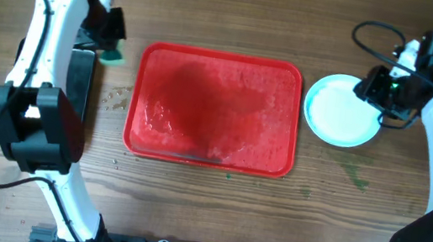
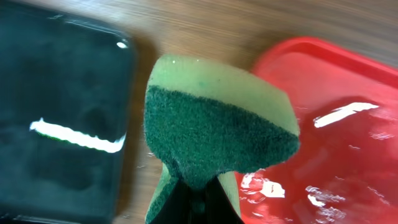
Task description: Clean dirty plates on tray and stack at the side
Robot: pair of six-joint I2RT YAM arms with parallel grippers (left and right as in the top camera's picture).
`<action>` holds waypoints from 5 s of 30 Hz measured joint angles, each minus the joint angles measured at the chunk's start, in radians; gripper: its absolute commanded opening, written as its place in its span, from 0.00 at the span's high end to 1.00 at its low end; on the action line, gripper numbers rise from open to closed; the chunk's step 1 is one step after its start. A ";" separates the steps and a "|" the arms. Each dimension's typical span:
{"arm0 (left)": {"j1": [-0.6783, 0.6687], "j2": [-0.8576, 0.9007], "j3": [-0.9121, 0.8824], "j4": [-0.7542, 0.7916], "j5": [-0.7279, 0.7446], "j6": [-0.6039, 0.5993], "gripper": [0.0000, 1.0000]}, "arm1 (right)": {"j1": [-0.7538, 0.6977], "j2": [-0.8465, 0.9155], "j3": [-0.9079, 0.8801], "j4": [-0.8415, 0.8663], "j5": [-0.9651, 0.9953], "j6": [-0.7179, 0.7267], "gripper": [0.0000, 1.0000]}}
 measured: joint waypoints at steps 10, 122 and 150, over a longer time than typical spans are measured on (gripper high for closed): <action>0.167 -0.002 -0.149 -0.047 -0.117 -0.159 0.96 | 0.208 0.005 0.000 0.081 -0.012 -0.003 0.41; -0.039 -1.350 -1.068 1.001 -0.017 -0.008 0.00 | 0.220 -1.624 -1.383 0.988 -0.028 -0.369 0.00; -0.064 -2.044 -1.904 1.249 0.053 0.114 0.00 | 0.220 -1.624 -1.383 0.988 -0.031 -0.369 0.00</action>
